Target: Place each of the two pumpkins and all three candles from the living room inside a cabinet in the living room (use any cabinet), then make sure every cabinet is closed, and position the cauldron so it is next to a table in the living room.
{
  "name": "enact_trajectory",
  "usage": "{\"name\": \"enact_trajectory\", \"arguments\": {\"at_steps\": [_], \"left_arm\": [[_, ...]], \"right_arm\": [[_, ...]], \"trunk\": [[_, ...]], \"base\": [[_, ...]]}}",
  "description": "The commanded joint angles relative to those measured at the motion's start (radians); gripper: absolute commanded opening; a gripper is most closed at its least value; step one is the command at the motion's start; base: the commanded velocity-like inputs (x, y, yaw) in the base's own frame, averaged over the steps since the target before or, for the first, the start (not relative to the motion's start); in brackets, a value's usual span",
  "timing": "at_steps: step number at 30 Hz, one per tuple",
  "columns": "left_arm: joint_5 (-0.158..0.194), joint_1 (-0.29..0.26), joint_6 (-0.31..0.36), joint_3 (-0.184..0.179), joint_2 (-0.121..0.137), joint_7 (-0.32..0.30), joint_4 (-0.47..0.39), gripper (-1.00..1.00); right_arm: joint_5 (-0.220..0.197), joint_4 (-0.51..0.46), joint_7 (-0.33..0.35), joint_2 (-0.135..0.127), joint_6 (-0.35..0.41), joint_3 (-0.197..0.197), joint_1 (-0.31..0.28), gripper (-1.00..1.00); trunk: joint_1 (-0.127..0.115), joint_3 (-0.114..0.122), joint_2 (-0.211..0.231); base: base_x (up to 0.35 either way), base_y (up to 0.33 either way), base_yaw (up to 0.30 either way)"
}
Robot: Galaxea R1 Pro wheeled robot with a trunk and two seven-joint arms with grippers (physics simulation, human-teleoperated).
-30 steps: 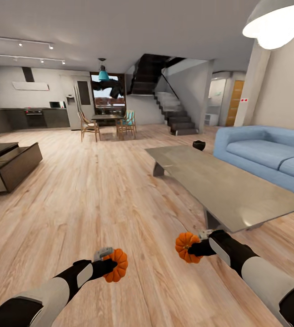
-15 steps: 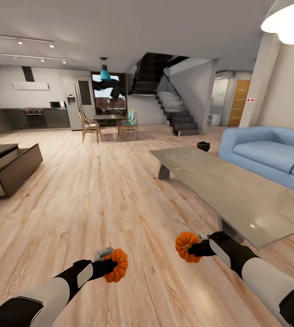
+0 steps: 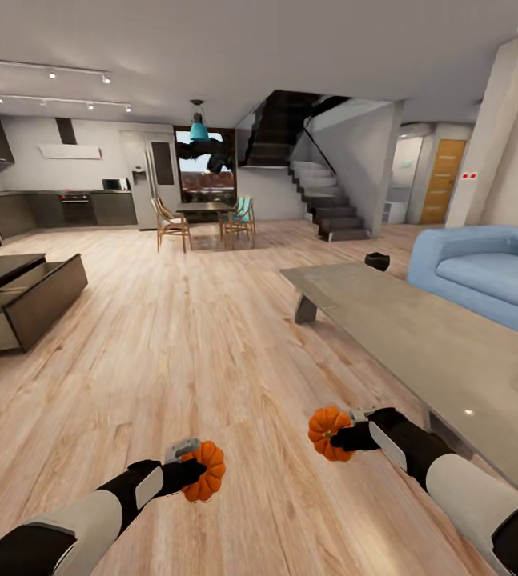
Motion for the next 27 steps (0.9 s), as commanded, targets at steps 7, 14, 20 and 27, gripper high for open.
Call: {"name": "enact_trajectory", "arguments": {"at_steps": [7,14,20,27], "left_arm": [[0.012,-0.001,-0.043,-0.004,0.000,-0.001,0.016,-1.00],[0.012,-0.001,-0.050,-0.003,0.000,-0.001,0.022,-1.00],[0.012,-0.001,-0.051,-0.004,0.000,0.000,0.022,-1.00],[0.012,-0.001,-0.051,-0.004,-0.001,0.000,0.023,-1.00]], "right_arm": [[0.003,-0.002,0.004,-0.001,0.004,0.003,-0.001,-1.00],[0.003,-0.002,0.004,-0.001,0.003,0.003,-0.001,-1.00],[0.003,-0.002,0.004,-0.001,0.003,0.003,-0.001,-1.00],[0.003,-0.002,0.004,-0.001,0.004,0.003,-0.001,-1.00]], "trunk": [[0.000,-0.001,0.000],[0.000,-0.001,0.000],[0.000,-0.001,0.000],[0.000,-0.005,0.000]], "base": [[0.335,0.001,0.281],[0.337,0.000,0.278],[0.337,0.000,0.071],[0.337,0.000,0.133]]}}
